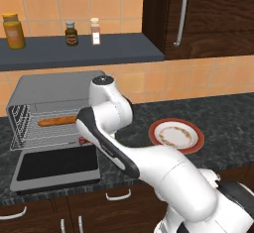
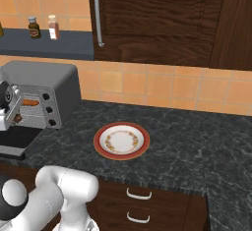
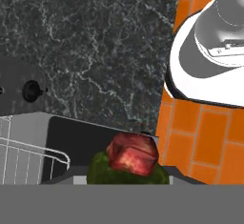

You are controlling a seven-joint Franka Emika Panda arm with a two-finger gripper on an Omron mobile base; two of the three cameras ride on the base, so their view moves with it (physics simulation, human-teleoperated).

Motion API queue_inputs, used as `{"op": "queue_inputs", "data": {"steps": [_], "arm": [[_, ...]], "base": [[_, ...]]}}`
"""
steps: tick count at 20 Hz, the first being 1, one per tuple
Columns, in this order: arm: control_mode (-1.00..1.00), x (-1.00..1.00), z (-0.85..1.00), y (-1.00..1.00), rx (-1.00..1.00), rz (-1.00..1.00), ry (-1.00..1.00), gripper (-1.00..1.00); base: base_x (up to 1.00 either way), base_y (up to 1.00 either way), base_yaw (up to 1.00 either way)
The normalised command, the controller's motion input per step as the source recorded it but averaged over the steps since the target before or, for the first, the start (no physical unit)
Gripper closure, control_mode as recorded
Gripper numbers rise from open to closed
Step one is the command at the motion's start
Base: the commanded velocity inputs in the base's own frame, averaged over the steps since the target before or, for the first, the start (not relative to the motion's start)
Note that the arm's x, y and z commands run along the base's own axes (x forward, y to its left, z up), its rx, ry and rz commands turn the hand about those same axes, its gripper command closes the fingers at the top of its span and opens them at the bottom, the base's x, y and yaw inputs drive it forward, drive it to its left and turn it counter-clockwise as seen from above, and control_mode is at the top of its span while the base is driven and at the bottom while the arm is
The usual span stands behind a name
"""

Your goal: Pick up the kebab skewer and baguette bread, and place them inside the toaster oven. Close the toaster oven door and start by setting the timer.

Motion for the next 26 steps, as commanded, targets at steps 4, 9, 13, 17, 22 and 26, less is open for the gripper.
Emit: {"op": "queue_inputs", "data": {"steps": [4,9,13,17,22,26], "arm": [[-1.00,0.07,0.00,0.91,-0.05,-0.01,0.00,1.00],[-1.00,0.47,0.15,0.38,0.00,-0.06,0.00,1.00],[-1.00,0.74,0.04,0.07,0.00,-0.10,0.00,1.00],[-1.00,0.54,-0.14,0.06,-0.01,-0.07,-0.04,1.00],[-1.00,0.18,-0.46,0.10,-0.01,-0.04,-0.06,1.00],[-1.00,0.16,-0.15,0.06,0.00,-0.02,-0.05,1.00]], "base": [[0.00,0.00,0.00],[0.00,0.00,0.00],[0.00,0.00,0.00],[0.00,0.00,0.00],[0.00,0.00,0.00],[0.00,0.00,0.00]]}}
